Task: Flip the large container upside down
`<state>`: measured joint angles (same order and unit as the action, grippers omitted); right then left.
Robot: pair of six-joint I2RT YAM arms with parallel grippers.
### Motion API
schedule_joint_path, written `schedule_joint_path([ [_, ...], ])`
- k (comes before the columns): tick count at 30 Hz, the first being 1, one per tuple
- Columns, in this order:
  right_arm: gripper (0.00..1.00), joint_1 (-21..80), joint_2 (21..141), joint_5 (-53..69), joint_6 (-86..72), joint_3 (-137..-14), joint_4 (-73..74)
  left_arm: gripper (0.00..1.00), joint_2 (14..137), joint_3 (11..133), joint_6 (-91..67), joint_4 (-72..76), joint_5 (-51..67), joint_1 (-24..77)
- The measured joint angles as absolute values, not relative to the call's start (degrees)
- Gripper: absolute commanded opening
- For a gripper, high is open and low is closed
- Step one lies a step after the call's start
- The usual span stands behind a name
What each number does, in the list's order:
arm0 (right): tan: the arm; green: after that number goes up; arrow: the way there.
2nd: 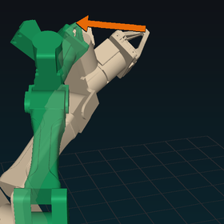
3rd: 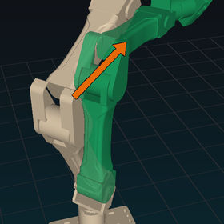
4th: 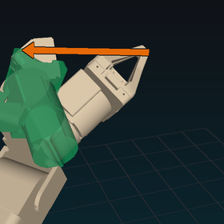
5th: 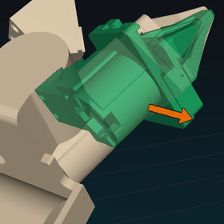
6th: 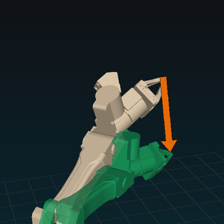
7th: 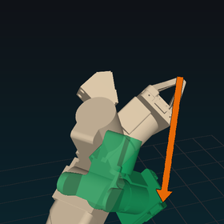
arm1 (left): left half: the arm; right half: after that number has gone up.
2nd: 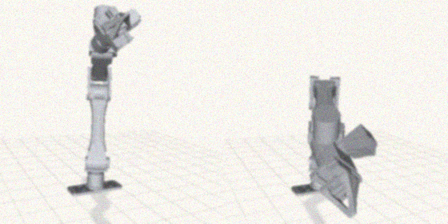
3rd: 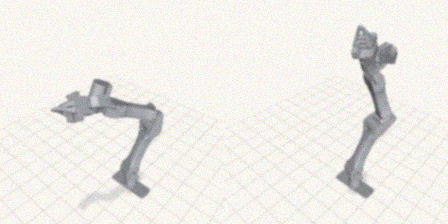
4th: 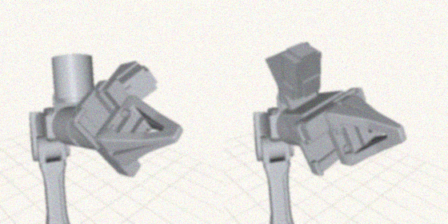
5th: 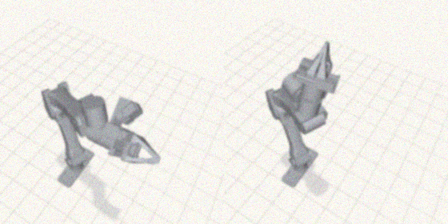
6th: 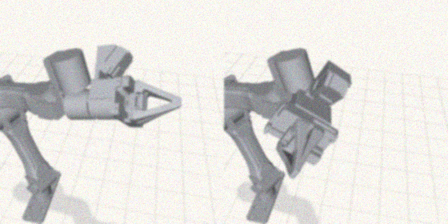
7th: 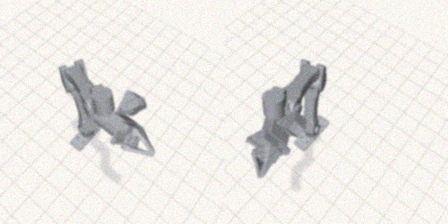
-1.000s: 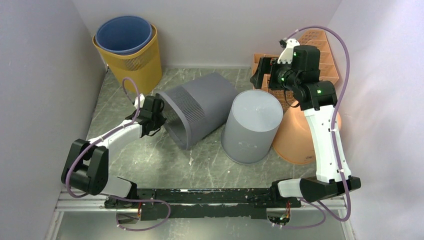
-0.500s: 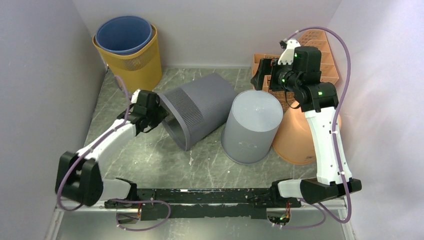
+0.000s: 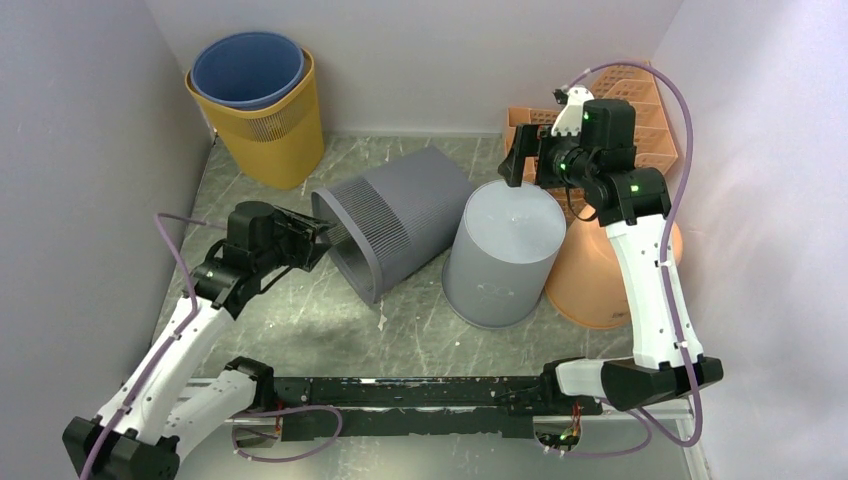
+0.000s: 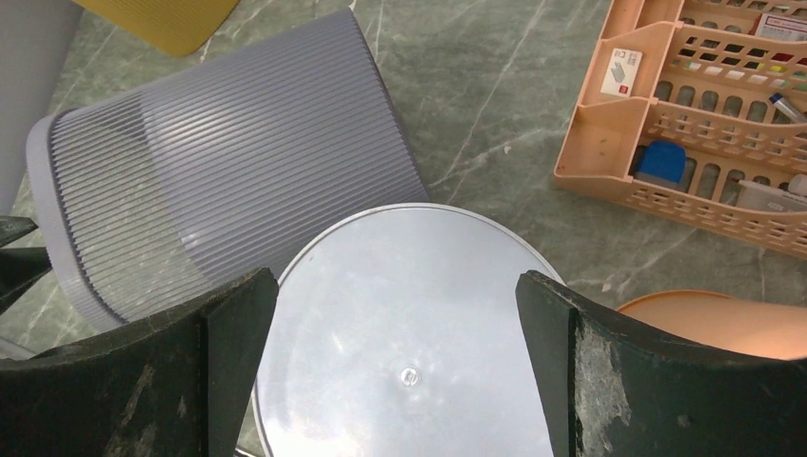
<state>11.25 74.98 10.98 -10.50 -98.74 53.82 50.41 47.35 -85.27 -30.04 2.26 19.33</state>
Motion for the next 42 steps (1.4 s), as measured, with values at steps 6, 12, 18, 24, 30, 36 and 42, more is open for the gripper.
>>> schedule_joint_path([
  [6,1.0,11.25,73.71,11.18,-10.66,-97.65,53.12,0.63,50.65,48.69,-88.55,-29.19,2.79,19.33],
  [12,1.0,11.25,73.23,11.09,-10.66,-97.65,52.97,0.62,51.2,47.22,-89.17,-20.75,2.66,19.42],
  [18,1.0,11.25,73.23,10.7,-10.59,-97.69,52.99,0.61,55.29,45.67,-88.42,-11.2,2.13,20.84],
  [24,1.0,11.25,73.36,10.35,-10.55,-97.69,53.01,0.13,63.05,47.4,-86.76,-5.96,2.09,23.7],
  [30,1.0,11.25,74.04,9.52,-10.39,-97.71,53.01,0.07,64.18,45.23,-87.26,2.83,1.69,25.19],
  [36,1.0,11.25,75.55,9.56,-10.22,-98.28,53.06,0.07,63.83,33.43,-88.12,21.76,1.39,25.12],
  [42,1.0,11.25,77.91,9.61,-9.74,-100.2,53.08,0.07,75.53,27.33,-91.53,52.34,1.87,23.16],
])
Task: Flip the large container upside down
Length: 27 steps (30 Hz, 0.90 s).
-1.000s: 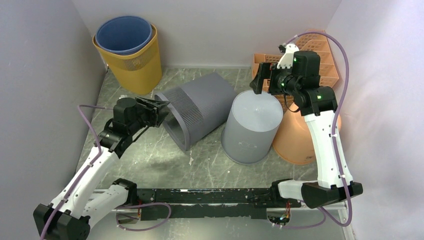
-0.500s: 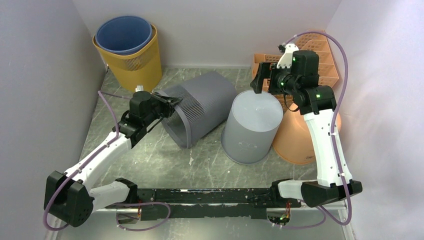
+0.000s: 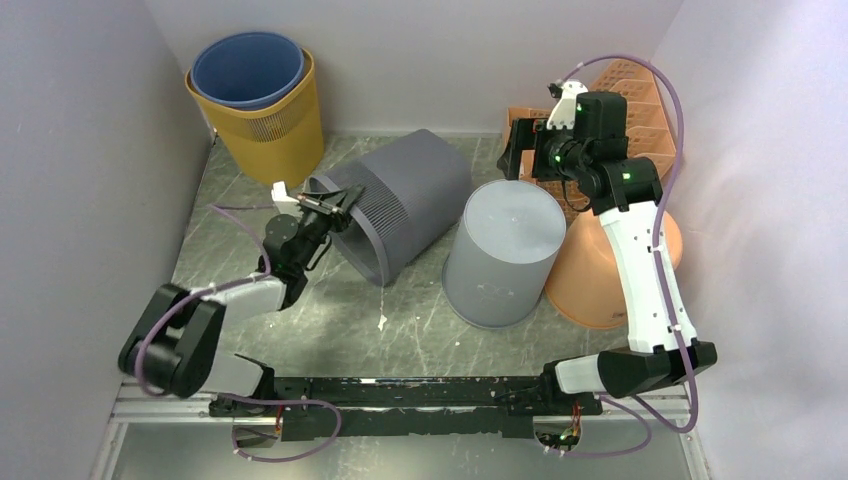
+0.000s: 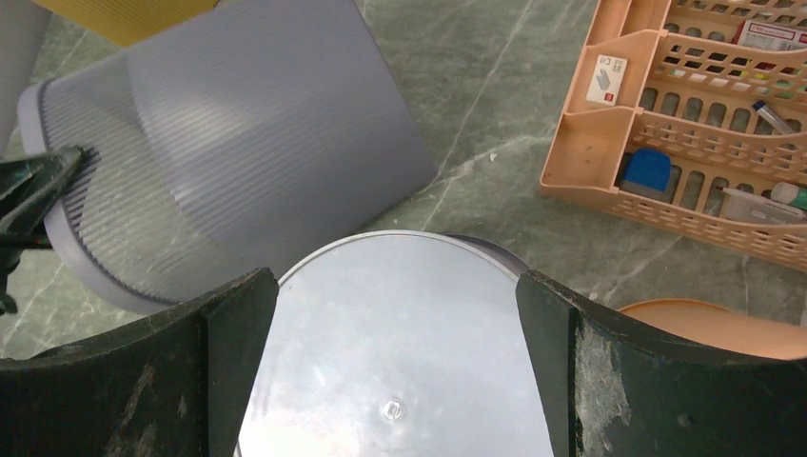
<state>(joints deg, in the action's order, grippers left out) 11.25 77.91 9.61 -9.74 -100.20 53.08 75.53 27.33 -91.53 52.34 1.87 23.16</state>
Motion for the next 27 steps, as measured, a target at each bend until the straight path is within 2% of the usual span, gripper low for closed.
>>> schedule_joint_path([
  [5,1.0,11.25,78.52,9.56,-9.39,-100.27,53.32,0.07,87.13,31.35,-92.51,67.2,4.05,19.31],
  [15,1.0,11.25,78.78,8.47,-8.95,-100.29,53.91,0.07,104.25,49.47,-95.02,78.3,8.23,14.13],
  [19,1.0,11.22,79.24,8.32,-8.97,-100.29,53.87,0.07,106.63,49.25,-95.57,79.88,11.18,14.37],
  [27,1.0,11.22,79.66,8.36,-9.02,-99.92,53.17,0.07,106.69,41.15,-94.96,83.24,16.58,14.68],
])
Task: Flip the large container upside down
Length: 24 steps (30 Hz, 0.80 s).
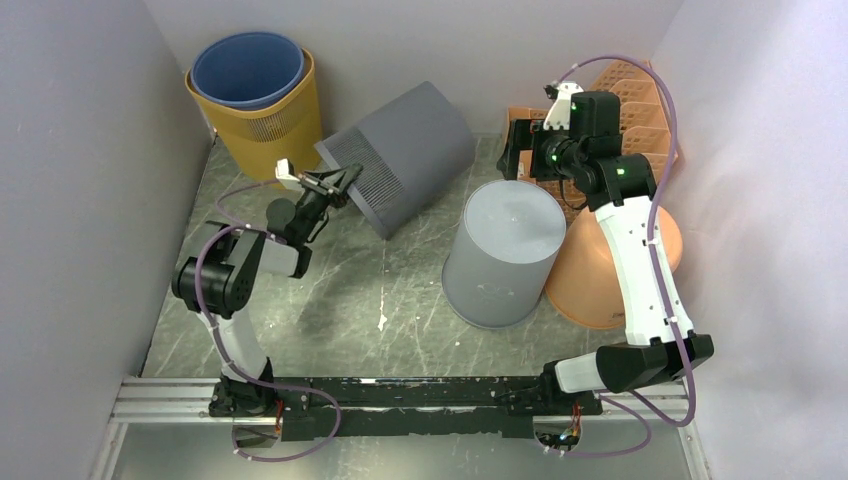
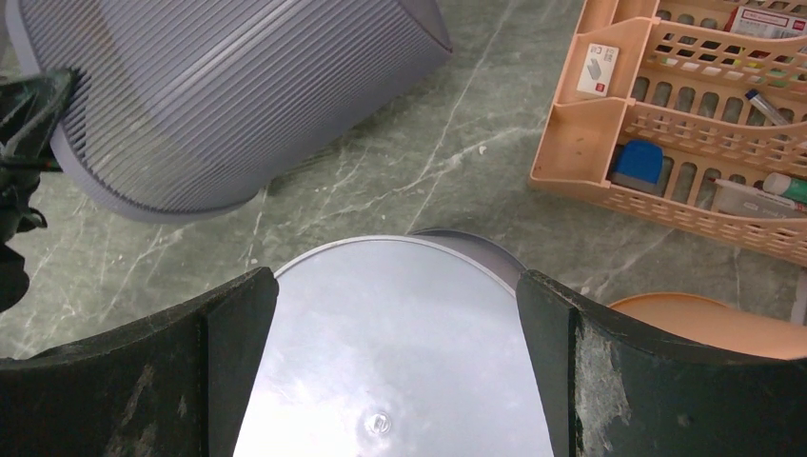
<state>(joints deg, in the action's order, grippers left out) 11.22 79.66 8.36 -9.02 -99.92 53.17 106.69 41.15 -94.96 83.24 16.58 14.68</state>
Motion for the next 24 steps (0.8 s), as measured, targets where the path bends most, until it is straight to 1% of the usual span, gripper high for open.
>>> schedule_joint_path([
  [5,1.0,11.22,79.66,8.38,-9.06,-98.91,52.34,0.07,104.18,32.86,-94.45,85.36,17.3,13.5],
  [12,1.0,11.2,79.66,8.38,-9.02,-97.8,52.1,0.07,103.18,28.95,-94.26,86.56,19.07,11.46],
  [16,1.0,11.2,79.24,8.56,-9.08,-96.97,51.35,0.07,103.46,24.27,-96.33,87.66,19.29,8.1],
  [20,1.0,11.2,78.41,8.91,-9.39,-95.04,51.07,0.15,104.66,21.93,-98.83,88.53,19.57,4.95],
  [22,1.0,11.2,78.17,9.15,-9.43,-94.56,51.07,0.17,105.38,21.89,-99.29,88.62,20.21,4.25],
  [23,1.0,11.2,78.08,9.21,-9.43,-94.48,51.09,0.21,105.8,21.89,-99.35,88.64,20.47,3.95],
  [24,1.0,11.2,78.02,9.23,-9.43,-94.48,51.07,0.26,106.26,21.89,-99.39,88.71,20.82,3.66],
])
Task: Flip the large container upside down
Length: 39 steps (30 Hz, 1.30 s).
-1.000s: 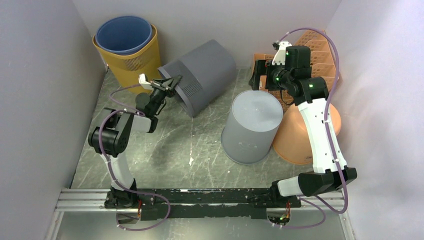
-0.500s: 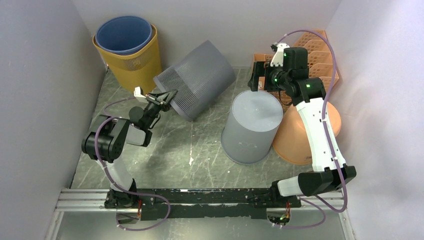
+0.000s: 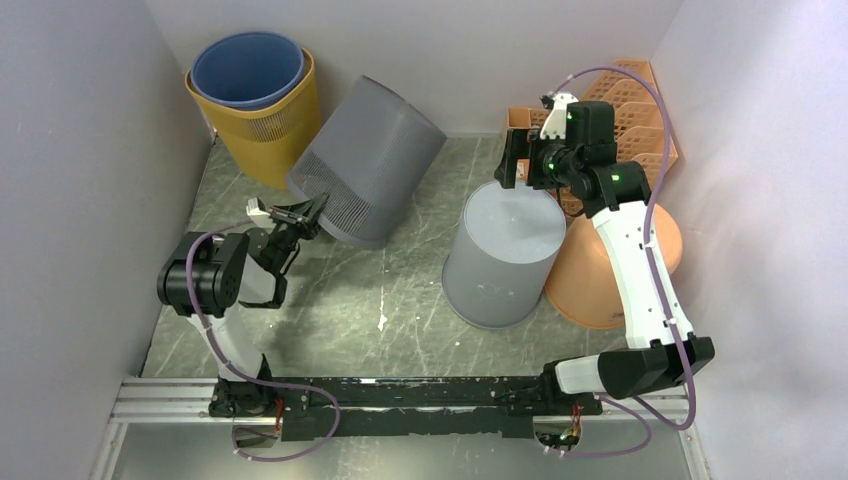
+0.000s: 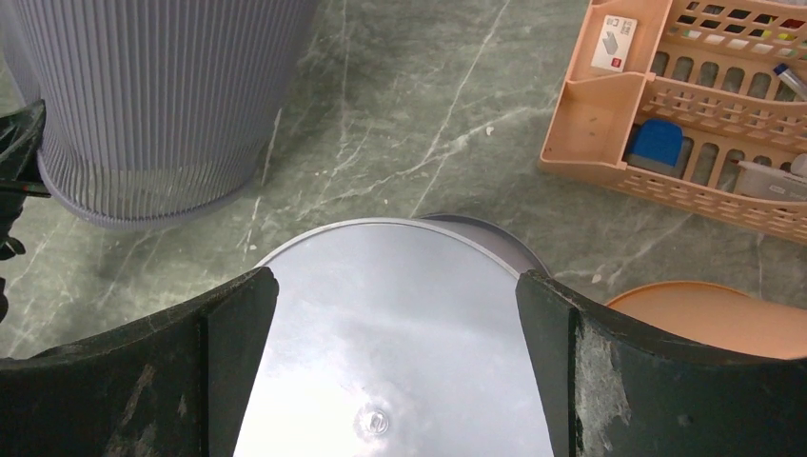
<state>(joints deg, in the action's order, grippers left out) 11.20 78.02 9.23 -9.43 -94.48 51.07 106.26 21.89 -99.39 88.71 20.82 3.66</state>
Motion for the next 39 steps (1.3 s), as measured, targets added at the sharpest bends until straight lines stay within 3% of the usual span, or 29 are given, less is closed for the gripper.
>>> schedule_joint_path([
  [5,1.0,11.2,77.54,9.23,-9.41,-94.48,51.09,0.53,109.69,21.52,-97.62,88.58,22.57,1.3],
  [8,1.0,11.2,77.47,9.26,-9.41,-94.48,51.11,0.59,117.05,17.19,-93.3,86.98,23.68,-0.45],
  [13,1.0,11.2,76.99,9.26,-9.43,-94.48,51.31,0.58,118.56,13.93,-84.66,88.16,27.88,-1.63],
  [23,1.0,11.2,76.51,9.52,-9.52,-94.48,51.33,0.41,116.88,9.61,-81.93,87.92,29.56,-3.7],
  [29,1.0,11.2,76.49,9.56,-9.63,-94.48,51.57,0.4,112.92,8.36,-81.97,85.23,27.81,-4.27],
  [39,1.0,11.2,76.29,9.52,-9.63,-94.48,51.75,0.41,84.73,35.16,-59.42,39.11,19.35,-4.49],
])
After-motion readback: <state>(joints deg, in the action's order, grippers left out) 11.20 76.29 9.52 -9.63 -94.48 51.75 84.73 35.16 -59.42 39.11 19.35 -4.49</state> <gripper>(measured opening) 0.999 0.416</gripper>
